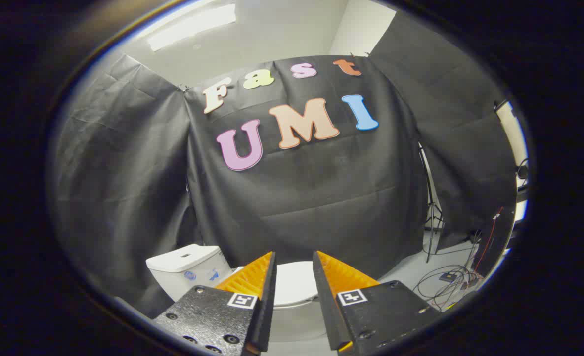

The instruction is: Open the toilet lid.

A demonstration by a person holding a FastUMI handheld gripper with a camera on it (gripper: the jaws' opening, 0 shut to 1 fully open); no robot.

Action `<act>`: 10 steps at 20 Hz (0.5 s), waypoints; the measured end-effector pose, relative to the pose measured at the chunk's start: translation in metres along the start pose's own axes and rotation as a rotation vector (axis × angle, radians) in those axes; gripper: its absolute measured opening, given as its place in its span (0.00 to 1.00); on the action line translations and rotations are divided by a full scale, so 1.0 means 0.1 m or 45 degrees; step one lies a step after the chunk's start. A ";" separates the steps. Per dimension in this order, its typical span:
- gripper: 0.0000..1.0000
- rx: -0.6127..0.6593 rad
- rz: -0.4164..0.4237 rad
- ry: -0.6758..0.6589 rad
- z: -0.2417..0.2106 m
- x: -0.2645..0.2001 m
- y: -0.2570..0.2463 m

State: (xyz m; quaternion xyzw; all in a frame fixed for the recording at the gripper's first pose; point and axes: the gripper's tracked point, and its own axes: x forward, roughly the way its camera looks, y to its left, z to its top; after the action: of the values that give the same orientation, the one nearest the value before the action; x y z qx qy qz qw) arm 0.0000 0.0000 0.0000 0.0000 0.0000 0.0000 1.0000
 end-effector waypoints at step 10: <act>0.45 0.033 -0.011 -0.008 -0.01 0.00 -0.05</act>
State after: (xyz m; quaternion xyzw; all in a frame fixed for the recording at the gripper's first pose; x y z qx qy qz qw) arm 0.0002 -0.0047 -0.0009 0.0131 -0.0033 -0.0043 0.9999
